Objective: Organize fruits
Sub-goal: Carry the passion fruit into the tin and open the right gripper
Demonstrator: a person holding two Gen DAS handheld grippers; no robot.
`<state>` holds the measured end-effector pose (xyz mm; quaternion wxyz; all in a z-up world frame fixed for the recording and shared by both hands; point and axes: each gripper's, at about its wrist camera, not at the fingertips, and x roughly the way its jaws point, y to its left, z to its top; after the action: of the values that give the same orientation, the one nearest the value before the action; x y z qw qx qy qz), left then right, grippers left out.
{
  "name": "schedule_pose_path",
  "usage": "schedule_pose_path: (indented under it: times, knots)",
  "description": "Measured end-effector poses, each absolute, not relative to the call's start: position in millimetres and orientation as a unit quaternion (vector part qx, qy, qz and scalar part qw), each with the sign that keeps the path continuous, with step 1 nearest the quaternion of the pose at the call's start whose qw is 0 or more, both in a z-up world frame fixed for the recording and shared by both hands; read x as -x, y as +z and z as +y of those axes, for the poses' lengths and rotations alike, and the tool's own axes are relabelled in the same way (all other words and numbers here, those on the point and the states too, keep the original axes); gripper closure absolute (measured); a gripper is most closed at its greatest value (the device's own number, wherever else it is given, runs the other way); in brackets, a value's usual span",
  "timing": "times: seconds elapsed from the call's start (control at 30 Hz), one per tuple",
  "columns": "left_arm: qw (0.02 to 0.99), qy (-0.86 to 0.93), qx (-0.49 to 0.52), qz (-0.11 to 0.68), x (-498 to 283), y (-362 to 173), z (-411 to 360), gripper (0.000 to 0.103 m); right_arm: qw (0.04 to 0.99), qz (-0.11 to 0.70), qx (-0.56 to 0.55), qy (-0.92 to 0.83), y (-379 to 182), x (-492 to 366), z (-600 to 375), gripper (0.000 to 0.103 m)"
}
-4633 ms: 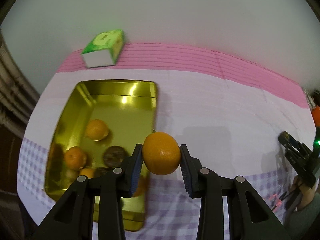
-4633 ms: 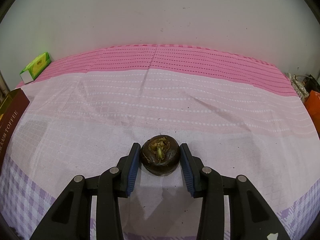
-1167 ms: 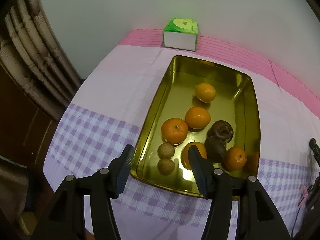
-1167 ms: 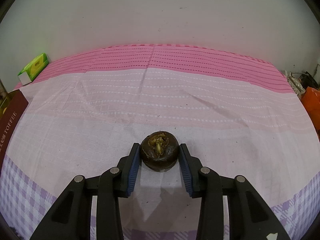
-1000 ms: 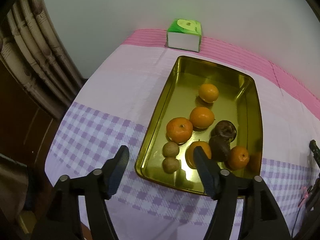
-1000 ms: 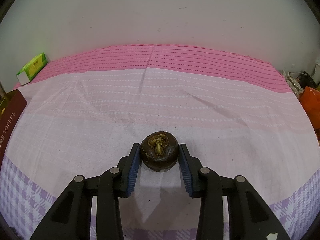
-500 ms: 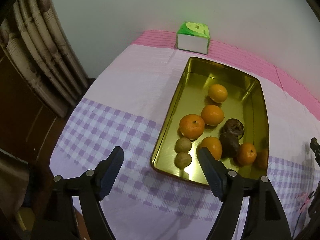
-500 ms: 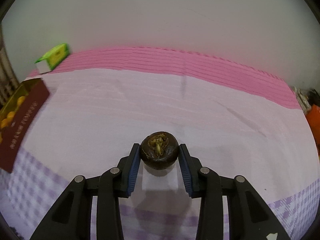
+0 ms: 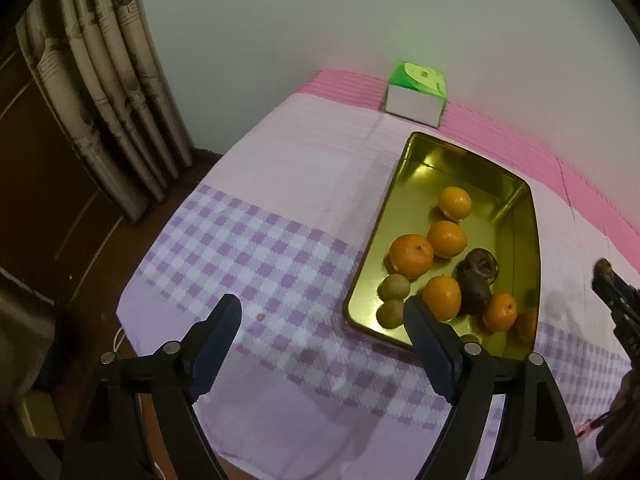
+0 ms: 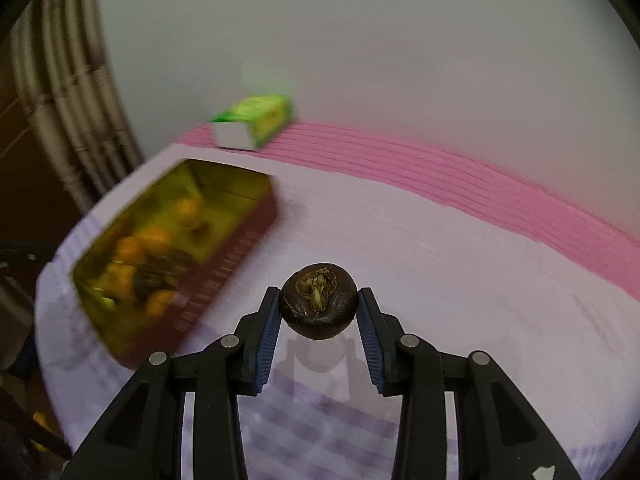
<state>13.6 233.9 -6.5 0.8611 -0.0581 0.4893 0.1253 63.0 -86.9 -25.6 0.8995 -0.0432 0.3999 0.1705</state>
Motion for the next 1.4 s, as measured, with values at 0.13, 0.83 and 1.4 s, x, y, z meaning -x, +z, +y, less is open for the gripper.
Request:
schedule_pose_path:
  times: [0.13, 0.83, 1.4]
  knots:
    - [0.862, 0.129, 0.060, 0.487, -5.9, -4.4, 237.8, 0.020, 0.892, 0.393, 0.058, 0.214, -21.4, -62.6, -38.8, 0.068]
    - [0.861, 0.111, 0.059, 0.492, 12.1, -9.2, 238.0, 0.020, 0.865, 0.421, 0.109, 0.251, -58.2, -74.0, 54.8, 0.068]
    - [0.860, 0.107, 0.037, 0.498, 9.8, -15.3, 230.6, 0.020, 0.863, 0.432, 0.117, 0.236, -71.0, -82.6, 64.1, 0.067]
